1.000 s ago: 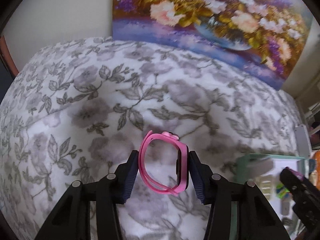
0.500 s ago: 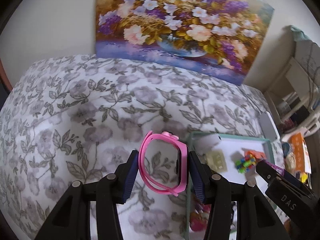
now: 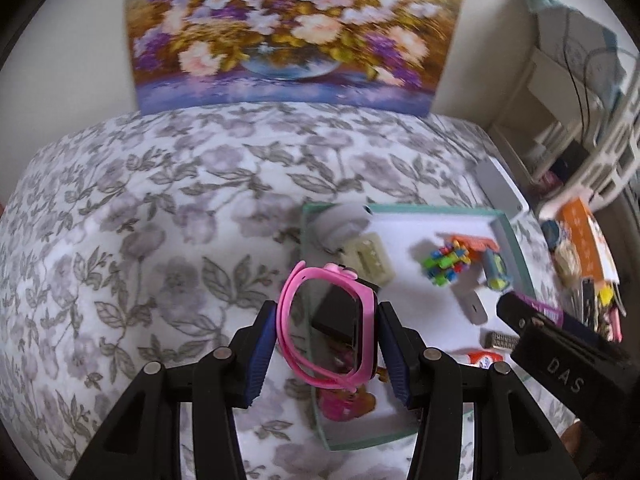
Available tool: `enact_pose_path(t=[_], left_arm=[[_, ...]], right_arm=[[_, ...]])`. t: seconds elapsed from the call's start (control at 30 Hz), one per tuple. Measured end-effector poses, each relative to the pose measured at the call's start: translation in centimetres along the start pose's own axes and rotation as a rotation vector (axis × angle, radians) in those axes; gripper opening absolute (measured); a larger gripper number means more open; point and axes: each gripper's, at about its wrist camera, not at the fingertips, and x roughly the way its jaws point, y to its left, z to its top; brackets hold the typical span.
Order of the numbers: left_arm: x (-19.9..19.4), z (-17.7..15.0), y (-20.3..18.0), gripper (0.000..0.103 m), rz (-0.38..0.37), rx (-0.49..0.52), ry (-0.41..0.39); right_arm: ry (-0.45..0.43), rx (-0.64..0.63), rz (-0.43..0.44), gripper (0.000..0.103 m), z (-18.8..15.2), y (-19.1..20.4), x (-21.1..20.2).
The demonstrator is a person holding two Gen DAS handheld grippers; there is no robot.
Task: Organize rigid objects
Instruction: 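Carry the lighter and pink watch into the tray and open both grippers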
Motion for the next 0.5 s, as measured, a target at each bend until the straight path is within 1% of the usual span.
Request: enact_pose_path(t=[0.23,0.5], left_arm=[[1.4,-0.7,-2.7,0.053,0.002,0.054,0.034],[2.4,-1.1,-5.2,0.053,0.005,0.107,0.051]], right_arm=[[0.033,0.017,-0.005,0.082,0.1,-1.8,1.4],[0.075,0.028,-0.016,0.082,-0.2,-3.2,3.1]])
